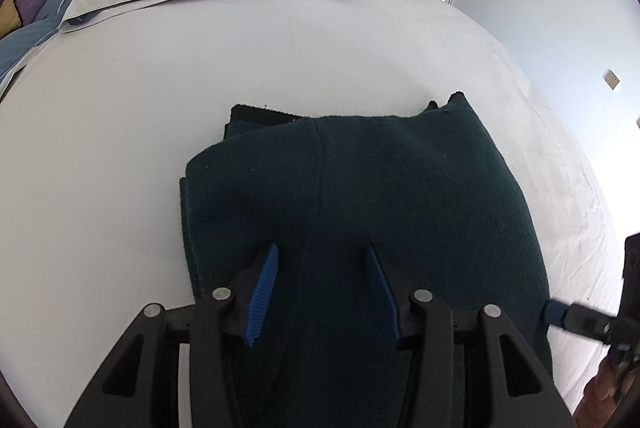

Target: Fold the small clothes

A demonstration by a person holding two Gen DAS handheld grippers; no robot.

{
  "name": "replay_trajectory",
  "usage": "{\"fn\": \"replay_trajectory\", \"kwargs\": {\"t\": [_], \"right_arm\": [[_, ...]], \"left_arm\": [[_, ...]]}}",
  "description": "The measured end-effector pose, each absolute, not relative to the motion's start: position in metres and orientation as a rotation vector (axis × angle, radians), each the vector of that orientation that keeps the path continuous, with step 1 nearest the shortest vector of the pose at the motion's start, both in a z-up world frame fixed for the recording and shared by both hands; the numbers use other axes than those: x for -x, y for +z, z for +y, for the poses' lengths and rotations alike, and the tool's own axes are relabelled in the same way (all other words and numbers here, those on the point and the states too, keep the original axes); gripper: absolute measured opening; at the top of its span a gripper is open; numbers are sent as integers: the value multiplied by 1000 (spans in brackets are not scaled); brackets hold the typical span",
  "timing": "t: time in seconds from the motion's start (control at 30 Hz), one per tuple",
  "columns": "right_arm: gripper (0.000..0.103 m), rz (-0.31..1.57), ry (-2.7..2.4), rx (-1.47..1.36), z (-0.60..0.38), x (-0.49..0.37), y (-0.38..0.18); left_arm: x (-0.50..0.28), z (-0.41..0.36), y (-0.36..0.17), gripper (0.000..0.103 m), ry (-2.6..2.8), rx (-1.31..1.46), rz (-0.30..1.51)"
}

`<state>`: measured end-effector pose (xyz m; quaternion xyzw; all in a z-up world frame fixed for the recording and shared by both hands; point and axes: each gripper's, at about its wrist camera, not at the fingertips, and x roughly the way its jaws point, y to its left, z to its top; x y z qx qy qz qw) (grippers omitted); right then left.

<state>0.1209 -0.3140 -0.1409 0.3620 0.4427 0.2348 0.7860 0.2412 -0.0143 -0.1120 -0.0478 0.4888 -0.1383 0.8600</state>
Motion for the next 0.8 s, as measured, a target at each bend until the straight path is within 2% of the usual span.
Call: {"fn": "replay_trajectory", "kwargs": {"t": [0.17,0.4,0.63,0.8], "right_arm": [[26,951,513,-806,-312,-177,-118],[25,1019,447,-881,-307,-251,-141],[25,1021,317,-867,-316,-282,-161],[26,948,260,-811,-325,-267,-144]], "left_arm": [[-241,-15,-112,50,-283,81,1028],[-235,-19,-116,50,-280,44,1007],[-237,-21,-119,51,-279,33,1001],[-237,-19,-119,51,-287,40,997]]}}
